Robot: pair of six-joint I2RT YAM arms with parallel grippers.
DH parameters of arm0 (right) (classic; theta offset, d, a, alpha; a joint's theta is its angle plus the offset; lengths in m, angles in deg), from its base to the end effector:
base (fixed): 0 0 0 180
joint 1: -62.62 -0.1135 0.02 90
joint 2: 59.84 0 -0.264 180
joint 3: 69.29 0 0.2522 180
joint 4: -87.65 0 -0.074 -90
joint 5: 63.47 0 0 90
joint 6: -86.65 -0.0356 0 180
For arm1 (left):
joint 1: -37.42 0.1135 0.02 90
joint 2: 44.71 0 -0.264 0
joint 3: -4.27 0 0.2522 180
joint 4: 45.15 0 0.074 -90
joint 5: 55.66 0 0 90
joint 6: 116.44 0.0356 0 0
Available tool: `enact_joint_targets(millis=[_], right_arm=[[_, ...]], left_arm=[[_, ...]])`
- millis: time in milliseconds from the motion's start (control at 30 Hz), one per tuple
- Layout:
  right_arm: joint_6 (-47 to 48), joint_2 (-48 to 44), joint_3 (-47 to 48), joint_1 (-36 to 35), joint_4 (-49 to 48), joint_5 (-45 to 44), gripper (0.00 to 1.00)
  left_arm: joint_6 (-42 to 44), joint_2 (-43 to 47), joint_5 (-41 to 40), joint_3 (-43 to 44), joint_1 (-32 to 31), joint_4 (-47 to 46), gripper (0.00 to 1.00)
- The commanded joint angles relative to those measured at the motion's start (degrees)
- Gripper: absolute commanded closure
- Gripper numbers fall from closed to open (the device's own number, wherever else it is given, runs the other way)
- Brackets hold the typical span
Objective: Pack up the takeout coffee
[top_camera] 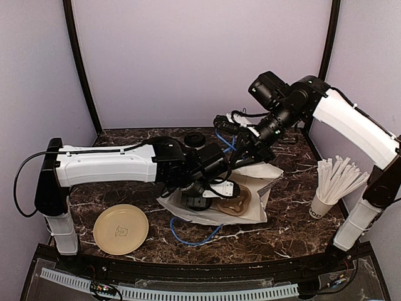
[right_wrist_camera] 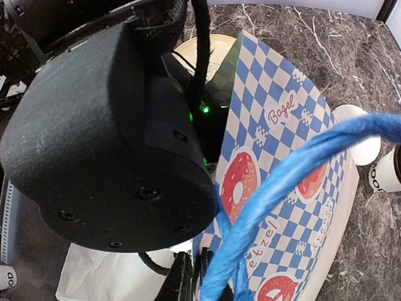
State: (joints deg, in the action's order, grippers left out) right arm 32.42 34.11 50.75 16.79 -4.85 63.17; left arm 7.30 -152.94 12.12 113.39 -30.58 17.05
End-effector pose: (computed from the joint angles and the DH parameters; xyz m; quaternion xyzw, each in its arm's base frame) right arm 0.2034 0.2399 0.3977 -0.6598 0.6457 0.3240 0.2068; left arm 0.1646 -0.3715 0.2743 0.7073 0.6370 0.1068 0.2873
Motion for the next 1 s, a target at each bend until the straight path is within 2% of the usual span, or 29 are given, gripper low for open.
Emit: enact_joint_targets(millis=[0,367,600,800,867,967], right_arm=[[0.62,-1.48,-1.38,-0.77,0.08,0.31,0.95],[1.06,-1.82,-1.83,-0.42,-1.12,-4.01,0.98],[1.50,-1.23,-1.04,6.74,-4.77,-4.17,0.99],[1.50,2.11,1.29,9.78,-5.58,-3.98,0.98],[1.58,3.14,2.29,9.74,-4.42,-2.35,0.97],[1.20,3.31,1.72,8.95,-3.90,-1.15,0.96]], left_arm=[[-1.12,1.26,1.61,2.31,0.68,1.70,0.63],[-4.90,4.68,7.41,9.47,0.68,4.51,0.67],[-8.49,8.95,13.35,14.73,0.68,3.99,0.68],[-10.44,14.19,17.95,13.13,1.52,0.65,0.67],[-9.70,14.96,17.49,11.66,1.71,1.02,0.64],[-8.87,14.02,15.32,10.24,1.71,2.60,0.52]])
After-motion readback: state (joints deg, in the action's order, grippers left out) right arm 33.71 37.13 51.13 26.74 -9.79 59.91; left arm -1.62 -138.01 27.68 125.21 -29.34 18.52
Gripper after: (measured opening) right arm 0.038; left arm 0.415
